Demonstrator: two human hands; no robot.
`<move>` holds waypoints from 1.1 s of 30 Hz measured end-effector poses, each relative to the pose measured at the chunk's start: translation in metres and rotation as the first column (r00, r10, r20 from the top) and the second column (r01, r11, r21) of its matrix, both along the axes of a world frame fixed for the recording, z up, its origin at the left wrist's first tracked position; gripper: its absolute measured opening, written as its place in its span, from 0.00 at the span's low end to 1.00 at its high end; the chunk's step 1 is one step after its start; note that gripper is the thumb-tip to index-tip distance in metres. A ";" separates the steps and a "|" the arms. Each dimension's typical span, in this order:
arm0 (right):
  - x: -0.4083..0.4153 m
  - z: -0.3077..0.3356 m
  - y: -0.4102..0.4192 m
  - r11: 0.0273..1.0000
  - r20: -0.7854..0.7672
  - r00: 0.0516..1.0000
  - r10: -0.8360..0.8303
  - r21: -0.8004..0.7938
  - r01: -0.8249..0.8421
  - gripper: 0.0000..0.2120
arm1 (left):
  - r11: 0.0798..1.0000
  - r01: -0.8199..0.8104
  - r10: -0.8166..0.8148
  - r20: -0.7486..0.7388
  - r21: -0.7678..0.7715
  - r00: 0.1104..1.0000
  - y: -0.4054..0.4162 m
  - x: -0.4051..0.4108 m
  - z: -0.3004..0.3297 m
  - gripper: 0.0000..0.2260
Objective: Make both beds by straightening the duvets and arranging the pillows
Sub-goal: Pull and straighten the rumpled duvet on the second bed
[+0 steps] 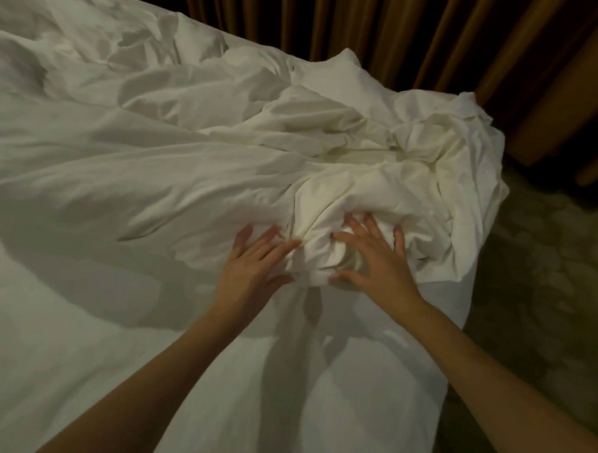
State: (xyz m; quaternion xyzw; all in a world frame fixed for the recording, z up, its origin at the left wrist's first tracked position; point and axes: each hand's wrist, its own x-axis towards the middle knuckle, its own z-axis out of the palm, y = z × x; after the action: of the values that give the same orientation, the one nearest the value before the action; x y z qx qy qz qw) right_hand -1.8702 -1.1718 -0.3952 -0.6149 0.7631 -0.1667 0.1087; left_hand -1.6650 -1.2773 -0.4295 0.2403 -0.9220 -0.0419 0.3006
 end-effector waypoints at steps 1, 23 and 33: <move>-0.002 0.002 -0.007 1.000 0.017 1.000 -0.023 0.004 0.023 0.25 | 1.000 -0.031 0.031 -0.024 -0.004 0.999 -0.003 -0.006 0.001 0.22; 0.013 0.166 -0.021 0.875 0.574 0.817 -0.049 -0.370 0.312 0.14 | 0.810 0.041 0.110 -0.221 0.585 0.969 -0.029 -0.010 0.237 0.16; 0.027 0.032 0.063 0.919 0.136 0.988 -0.069 -0.378 0.116 0.18 | 0.895 -0.202 0.256 -0.087 0.399 0.963 -0.029 -0.031 0.109 0.09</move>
State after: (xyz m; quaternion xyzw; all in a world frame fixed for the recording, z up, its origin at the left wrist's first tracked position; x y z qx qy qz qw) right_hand -1.8434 -1.1083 -0.3629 -0.5764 0.7358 -0.3547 0.0238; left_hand -1.6961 -1.3059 -0.3209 0.3985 -0.8378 -0.2033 0.3129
